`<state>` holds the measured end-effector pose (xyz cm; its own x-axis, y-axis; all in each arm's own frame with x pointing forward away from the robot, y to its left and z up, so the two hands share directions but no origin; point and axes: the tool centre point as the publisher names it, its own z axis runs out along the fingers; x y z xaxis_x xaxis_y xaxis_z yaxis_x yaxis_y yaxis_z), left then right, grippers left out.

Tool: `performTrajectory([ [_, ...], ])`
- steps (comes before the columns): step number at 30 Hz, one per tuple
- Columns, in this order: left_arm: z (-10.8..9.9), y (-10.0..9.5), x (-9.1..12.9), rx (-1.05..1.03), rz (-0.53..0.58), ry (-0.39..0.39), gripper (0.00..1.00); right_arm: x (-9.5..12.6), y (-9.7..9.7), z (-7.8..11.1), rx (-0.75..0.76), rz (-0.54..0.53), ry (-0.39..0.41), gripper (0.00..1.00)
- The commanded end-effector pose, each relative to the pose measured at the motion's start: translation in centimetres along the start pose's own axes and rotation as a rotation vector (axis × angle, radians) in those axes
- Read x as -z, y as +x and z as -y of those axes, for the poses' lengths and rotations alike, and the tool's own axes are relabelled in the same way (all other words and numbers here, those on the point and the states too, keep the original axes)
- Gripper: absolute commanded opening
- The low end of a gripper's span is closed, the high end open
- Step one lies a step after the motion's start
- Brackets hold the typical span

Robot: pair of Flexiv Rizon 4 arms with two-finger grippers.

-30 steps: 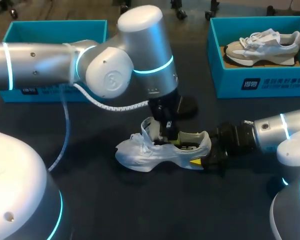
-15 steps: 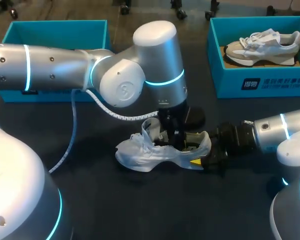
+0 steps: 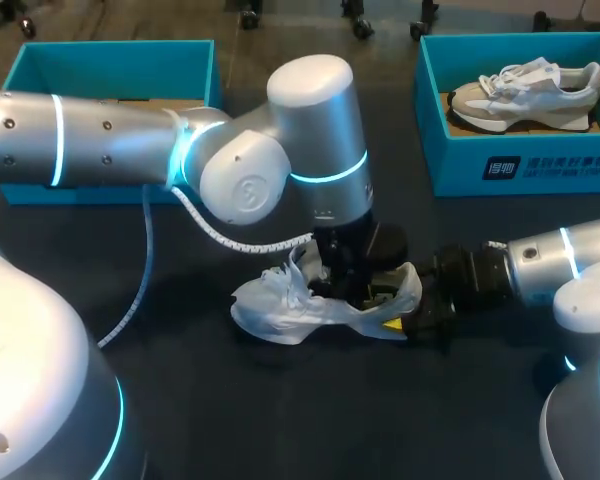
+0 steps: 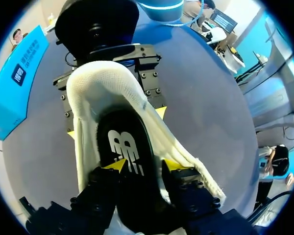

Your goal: Take the shoe out of the shoebox, open the shoe tongue, remove and reinsert the insole, then place the shoe into the shoebox

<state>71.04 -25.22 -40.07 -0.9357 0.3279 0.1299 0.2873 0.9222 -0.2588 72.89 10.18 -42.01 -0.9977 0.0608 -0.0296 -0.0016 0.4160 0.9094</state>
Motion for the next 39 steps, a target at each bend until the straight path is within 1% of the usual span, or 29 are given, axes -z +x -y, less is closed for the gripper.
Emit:
performTrajectory([
  [1, 0.1, 0.2, -1.4, 0.004, -0.011, 0.011, 0.48, -1.0, 0.4, 0.4, -0.001, 0.002, 0.006, 0.0],
  [2, 0.1, 0.2, -1.7, 0.006, -0.013, 0.012, 0.49, -1.0, 0.4, 0.4, -0.001, 0.002, 0.006, 0.0],
  [3, 0.0, 0.2, -1.9, 0.007, -0.015, 0.011, 0.55, -1.0, 0.4, 0.4, -0.001, 0.002, 0.006, 0.0],
  [5, 0.0, 0.3, -2.3, 0.006, -0.016, 0.002, 0.91, -1.0, 0.4, 0.4, -0.001, 0.002, 0.006, 0.0],
  [6, 0.1, 0.3, -2.5, 0.004, -0.014, -0.001, 0.94, -1.0, 0.4, 0.4, -0.001, 0.002, 0.006, 0.0],
  [9, 0.1, 0.4, -2.8, -0.001, -0.005, -0.009, 0.95, -1.0, 0.4, 0.4, -0.001, 0.002, 0.006, 0.0],
  [10, 0.1, 0.4, -2.9, -0.003, -0.002, -0.009, 0.93, -1.0, 0.4, 0.4, -0.001, 0.002, 0.006, 0.0],
  [11, 0.1, 0.3, -3.0, -0.003, 0.0, -0.01, 0.86, -1.0, 0.4, 0.4, -0.001, 0.002, 0.006, 0.0],
  [13, 0.0, 0.3, -3.1, -0.003, 0.007, -0.016, 0.78, -1.0, 0.4, 0.4, -0.001, 0.002, 0.006, 0.0],
  [14, 0.0, 0.2, -3.2, -0.003, 0.016, -0.023, 0.57, -1.0, 0.4, 0.4, -0.001, 0.002, 0.006, 0.0],
  [15, 0.0, 0.2, -3.2, -0.003, 0.028, -0.028, 0.5, -1.0, 0.4, 0.4, -0.001, 0.002, 0.006, 0.0],
  [16, -0.1, 0.2, -3.3, -0.005, 0.037, -0.038, 0.45, -1.0, 0.4, 0.4, -0.001, 0.002, 0.006, 0.0],
  [17, -0.2, 0.1, -3.3, -0.005, 0.04, -0.038, 0.36, -1.0, 0.4, 0.4, -0.001, 0.002, 0.006, 0.0],
  [18, -0.3, 0.0, -3.5, -0.003, 0.045, -0.04, 0.33, -1.0, 0.4, 0.4, -0.001, 0.002, 0.006, 0.0],
  [19, -0.4, 0.0, -3.6, -0.004, 0.048, -0.043, 0.24, -1.0, 0.4, 0.4, -0.001, 0.002, 0.006, 0.0],
  [20, -0.5, -0.1, -3.6, -0.003, 0.05, -0.046, 0.21, -1.0, 0.4, 0.4, -0.001, 0.002, 0.006, 0.0],
  [21, -0.5, -0.1, -3.6, -0.003, 0.05, -0.046, 0.21, -1.0, 0.4, 0.4, -0.001, 0.002, 0.006, 0.0],
  [22, -0.7, -0.1, -3.8, -0.005, 0.06, -0.057, 0.1, -1.0, 0.4, 0.4, -0.001, 0.002, 0.006, 0.0],
  [23, -0.7, -0.1, -3.9, -0.004, 0.061, -0.057, 0.04, -1.0, 0.4, 0.4, -0.001, 0.002, 0.006, 0.0],
  [24, -0.8, -0.2, -4.0, -0.002, 0.063, -0.059, 0.0, -1.0, 0.4, 0.4, -0.001, 0.002, 0.006, 0.0],
  [32, -1.5, -0.3, -3.5, 0.013, 0.083, -0.066, 0.0, -1.0, 0.4, 0.4, -0.001, 0.002, 0.006, 0.0],
  [39, -2.1, -0.4, -2.0, 0.048, 0.086, -0.057, 0.0, -1.0, 0.4, 0.4, -0.001, 0.002, 0.006, 0.0],
])
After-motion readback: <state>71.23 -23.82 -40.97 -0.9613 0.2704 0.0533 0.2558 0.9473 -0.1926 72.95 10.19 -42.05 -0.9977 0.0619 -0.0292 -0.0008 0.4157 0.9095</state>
